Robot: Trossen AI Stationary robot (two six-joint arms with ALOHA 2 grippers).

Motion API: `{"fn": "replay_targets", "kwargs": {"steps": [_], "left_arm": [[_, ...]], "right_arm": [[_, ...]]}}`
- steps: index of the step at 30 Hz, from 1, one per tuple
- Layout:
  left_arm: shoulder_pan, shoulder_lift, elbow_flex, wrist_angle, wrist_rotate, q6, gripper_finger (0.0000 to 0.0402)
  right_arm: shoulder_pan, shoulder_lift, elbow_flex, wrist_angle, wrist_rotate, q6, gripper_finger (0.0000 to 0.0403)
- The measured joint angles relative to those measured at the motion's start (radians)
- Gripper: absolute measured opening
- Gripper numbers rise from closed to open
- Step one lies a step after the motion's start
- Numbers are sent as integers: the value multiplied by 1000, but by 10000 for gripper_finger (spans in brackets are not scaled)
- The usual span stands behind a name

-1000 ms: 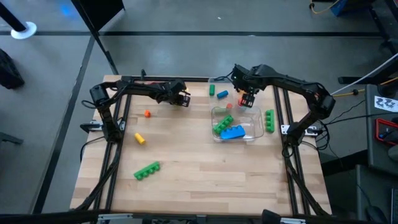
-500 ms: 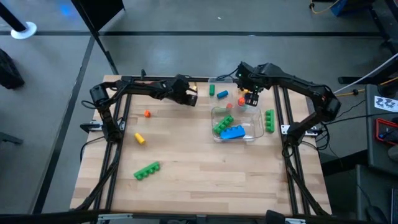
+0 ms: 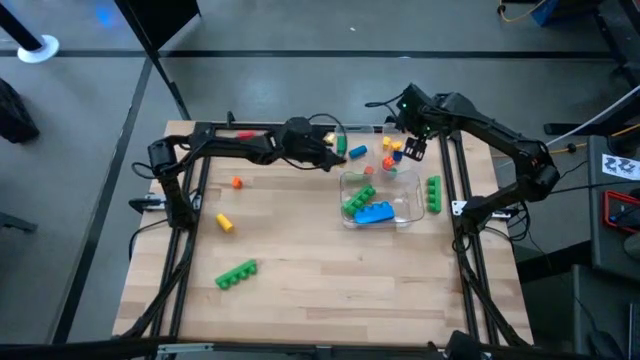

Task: Sort blocks by size
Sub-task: Put the small yellow 4 stud game piece into the right transparent bin

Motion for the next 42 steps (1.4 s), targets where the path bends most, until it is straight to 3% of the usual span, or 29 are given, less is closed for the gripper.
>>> {"fn": "replay_targets", "kwargs": {"steps": [5,10,20,27,38,42], "left_arm": [[-50,55,2,237,-210,55,79],[-83,154,88,369,-297,70,86],[-105,428,433,391,-314,285,92],[-105,577,597,374,-325,377,94],[-109,633,644,342,-324,506,95],[-109,633,644,317,-324,500,113]], "right_arm": [[-3,0,0,1,-12,8,253],[-3,0,0,1,-16,8,253],[-3,0,0,-17,-26,43,253],[-3,-8,0,-107,66,158,253],[-3,-11,0,-151,87,217,253],[-3,-11,0,-151,78,217,253]]}}
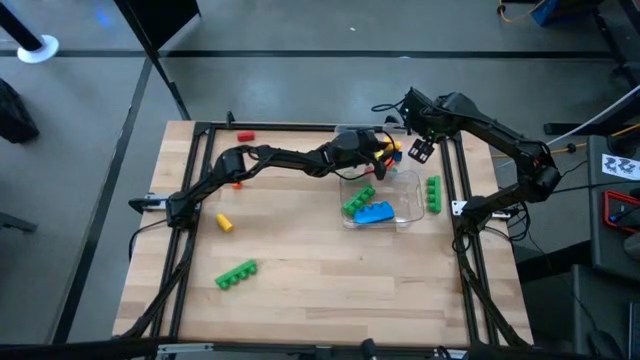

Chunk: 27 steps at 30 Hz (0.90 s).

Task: Sort blocks by size
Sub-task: Put the small yellow 4 stud game piece into the right transparent bin, then put the red cylindrical game piece into the left transparent bin

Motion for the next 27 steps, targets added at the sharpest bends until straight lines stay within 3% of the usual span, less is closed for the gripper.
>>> {"fn": "replay_targets", "kwargs": {"steps": [7,14,21,27], "left_arm": [[0,0,-1,-38,0,-11,176],[7,-38,-2,-109,2,-57,195],[66,-216,-1,-567,2,-46,183],[145,-396,0,-1019,2,154,175]], "right_arm": [[0,0,0,0,0,0,253],[0,0,0,-12,-61,27,253],[0,0,0,-43,-99,82,253],[0,0,0,-32,-106,80,253]]}}
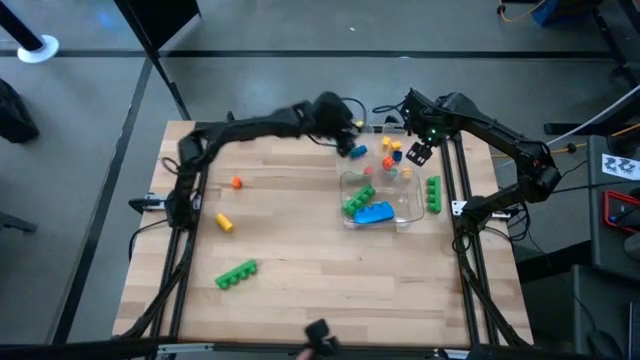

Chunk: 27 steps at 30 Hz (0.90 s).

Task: Sort blocks by size
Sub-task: Put the red cylindrical game piece into the left transparent bin

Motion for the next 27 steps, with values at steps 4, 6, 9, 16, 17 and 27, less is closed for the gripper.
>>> {"fn": "replay_targets", "kwargs": {"steps": [4,6,9,16,17,27], "left_arm": [[52,-91,0,-251,-7,129,175],[81,-130,0,-345,-11,183,175],[126,-163,0,-502,-26,263,175],[250,-169,-28,-781,-90,349,175],[268,-167,-44,-788,-95,352,175],[422,-166,-236,-755,-160,403,175]], "right_arm": [[0,0,0,4,-10,0,253],[0,0,0,6,-13,0,253],[0,0,1,6,-30,0,253],[0,1,1,8,-53,0,253],[0,1,1,8,-53,-1,253],[0,1,1,8,-58,1,253]]}}
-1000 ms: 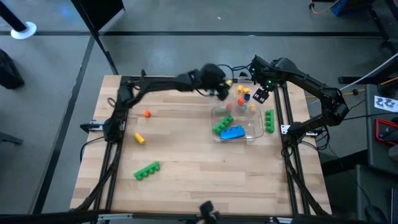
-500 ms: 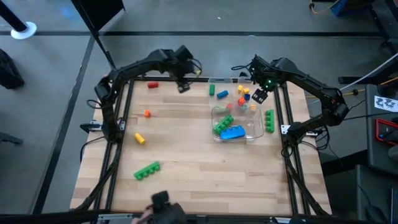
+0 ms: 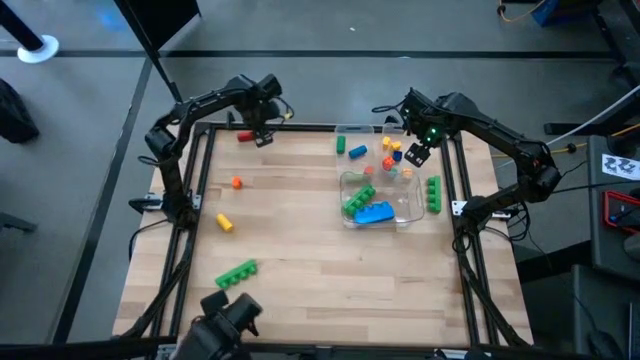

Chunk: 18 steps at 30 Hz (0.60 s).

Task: Sort blocks by size
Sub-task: Put the red cylindrical game piece into the left transparent bin

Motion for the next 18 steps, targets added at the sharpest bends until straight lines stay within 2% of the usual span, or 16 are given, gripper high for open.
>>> {"fn": "replay_targets", "kwargs": {"steps": [5,10,18], "left_arm": [[59,1,-113,77,-23,54,175],[96,1,-209,254,-104,59,175],[122,1,-301,358,-102,152,175]], "right_arm": [[0,0,0,4,0,1,253],[0,0,0,38,-2,1,253],[0,0,0,73,-12,1,253]]}}
